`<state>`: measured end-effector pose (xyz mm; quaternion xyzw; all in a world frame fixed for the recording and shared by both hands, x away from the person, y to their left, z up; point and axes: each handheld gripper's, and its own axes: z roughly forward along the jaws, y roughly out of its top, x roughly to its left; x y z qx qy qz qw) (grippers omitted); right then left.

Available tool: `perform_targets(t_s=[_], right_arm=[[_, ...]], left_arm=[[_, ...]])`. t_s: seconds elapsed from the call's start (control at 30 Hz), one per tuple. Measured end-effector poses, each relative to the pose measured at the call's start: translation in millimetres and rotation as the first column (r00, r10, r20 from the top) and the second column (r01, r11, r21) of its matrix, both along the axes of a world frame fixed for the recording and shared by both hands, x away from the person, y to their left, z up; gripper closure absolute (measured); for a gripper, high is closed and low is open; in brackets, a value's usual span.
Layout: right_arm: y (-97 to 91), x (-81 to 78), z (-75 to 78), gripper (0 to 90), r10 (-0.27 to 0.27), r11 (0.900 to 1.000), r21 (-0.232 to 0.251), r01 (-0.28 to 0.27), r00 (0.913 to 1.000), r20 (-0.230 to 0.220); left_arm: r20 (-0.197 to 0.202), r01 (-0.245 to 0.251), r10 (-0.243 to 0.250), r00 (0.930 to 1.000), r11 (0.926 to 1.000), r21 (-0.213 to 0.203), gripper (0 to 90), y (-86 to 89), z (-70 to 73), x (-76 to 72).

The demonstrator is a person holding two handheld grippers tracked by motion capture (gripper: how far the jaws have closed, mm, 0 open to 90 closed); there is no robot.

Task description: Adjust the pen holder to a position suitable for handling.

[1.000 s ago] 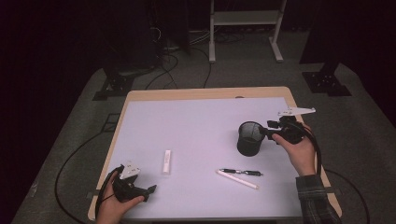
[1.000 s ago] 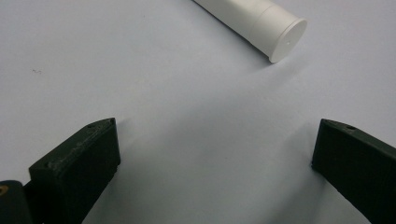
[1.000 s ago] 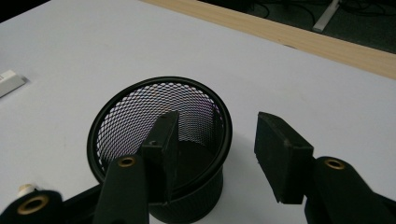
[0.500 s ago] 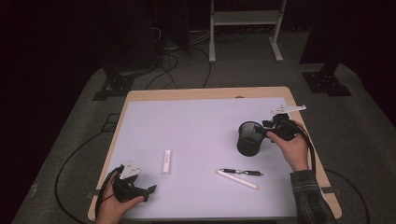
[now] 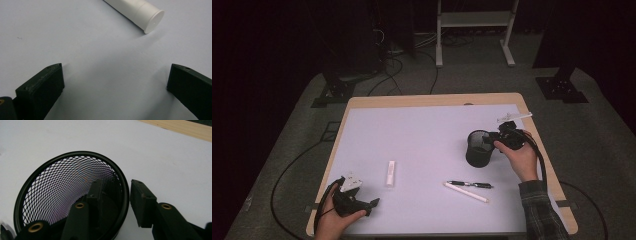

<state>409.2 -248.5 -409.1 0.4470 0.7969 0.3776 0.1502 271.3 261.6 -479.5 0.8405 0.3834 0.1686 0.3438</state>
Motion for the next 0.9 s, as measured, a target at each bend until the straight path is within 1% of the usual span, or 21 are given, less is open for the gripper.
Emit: perform_targets(t_s=[0.13, 0.2, 0.47, 0.57, 0.7, 0.9], right_arm=[[1.1, 1.7, -1.2, 68.4, -0.003, 1.0, 0.004, 0.003, 0.9998, -0.019], [1.0, 2.2, -1.6, 68.9, -0.004, 1.0, 0.002, 0.004, 0.9998, -0.021], [-0.4, 4.0, -3.0, 77.8, -0.021, 0.9996, 0.016, 0.021, 0.9989, -0.041], [-0.9, 3.8, -2.8, 79.3, -0.022, 0.9995, 0.022, 0.023, 0.9991, -0.036], [-1.1, 3.1, -1.7, 80.2, -0.02, 0.9992, 0.034, 0.021, 0.9989, -0.042], [-1.8, 1.7, -0.5, 80.6, -0.024, 0.9993, 0.027, 0.025, 0.999, -0.037]], left_arm=[[0.0, 0.0, 0.0, 1.0, 1.0, -0.002, 0.2, 0.0, -0.1, 0.1], [0.0, 0.0, 0.0, 1.0, 1.0, -0.001, 0.2, 0.0, -0.1, 0.1], [-0.001, 0.0, 0.0, 1.0, 1.0, -0.002, 0.2, 0.0, -0.1, 0.1], [-0.001, 0.0, 0.0, 1.0, 1.0, -0.002, 0.2, 0.0, -0.1, 0.1], [-0.001, 0.0, 0.0, 1.0, 1.0, -0.002, 0.2, 0.0, -0.1, 0.1], [-0.001, -0.001, 0.001, 1.0, 1.0, -0.002, 0.2, 0.0, -0.1, 0.1]])
